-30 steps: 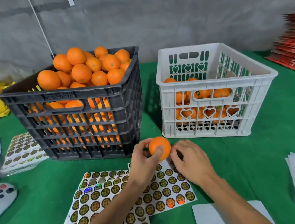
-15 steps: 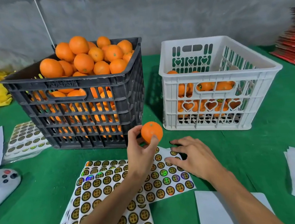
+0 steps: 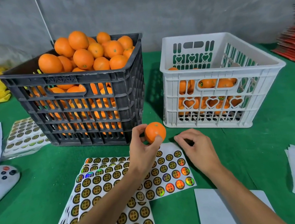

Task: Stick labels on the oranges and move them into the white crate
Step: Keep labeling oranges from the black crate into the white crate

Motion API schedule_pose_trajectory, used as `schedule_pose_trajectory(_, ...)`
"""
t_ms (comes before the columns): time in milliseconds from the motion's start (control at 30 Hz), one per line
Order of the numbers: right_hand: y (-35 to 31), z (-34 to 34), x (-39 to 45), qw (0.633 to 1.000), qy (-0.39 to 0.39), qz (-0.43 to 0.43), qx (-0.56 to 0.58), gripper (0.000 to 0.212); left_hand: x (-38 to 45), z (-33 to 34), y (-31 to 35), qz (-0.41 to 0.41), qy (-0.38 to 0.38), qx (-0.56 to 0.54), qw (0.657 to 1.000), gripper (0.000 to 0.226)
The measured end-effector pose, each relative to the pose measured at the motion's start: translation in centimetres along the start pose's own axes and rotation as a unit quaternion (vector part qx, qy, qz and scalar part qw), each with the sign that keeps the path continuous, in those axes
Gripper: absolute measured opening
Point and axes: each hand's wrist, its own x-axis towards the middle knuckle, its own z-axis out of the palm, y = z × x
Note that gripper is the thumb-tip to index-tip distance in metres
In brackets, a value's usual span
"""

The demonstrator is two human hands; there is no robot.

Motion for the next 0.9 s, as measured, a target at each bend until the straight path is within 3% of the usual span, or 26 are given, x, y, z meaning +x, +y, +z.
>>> schedule_pose_trajectory(100,-0.8,0.2,0.1,0.987,0.061,0.065,0.132,0.005,-0.1,0.1,-0.1,0.001,-0.026,0.015,1.000,0.048)
schedule_pose_trajectory(233,-2.0,0.8,0.0,0.959,0.077,0.083,0.259,0.007,-0.4,0.3,-0.1,0.011,-0.059,0.043,0.997,0.050)
schedule_pose_trajectory(400,-2.3,0.7,0.1,0.948,0.085,0.103,0.288,0.006,-0.3,0.3,-0.1,0.006,-0.065,0.049,0.997,0.051)
schedule_pose_trajectory(767,-3.0,0.9,-0.5,0.934,-0.019,0.102,0.342,0.028,-0.1,0.1,0.0,-0.012,-0.050,0.014,0.999,0.064)
schedule_pose_trajectory(900,-3.2,1.3,-0.7,0.943,0.028,0.091,0.319,0.015,0.2,0.1,-0.4,-0.016,-0.047,0.013,0.999,0.052)
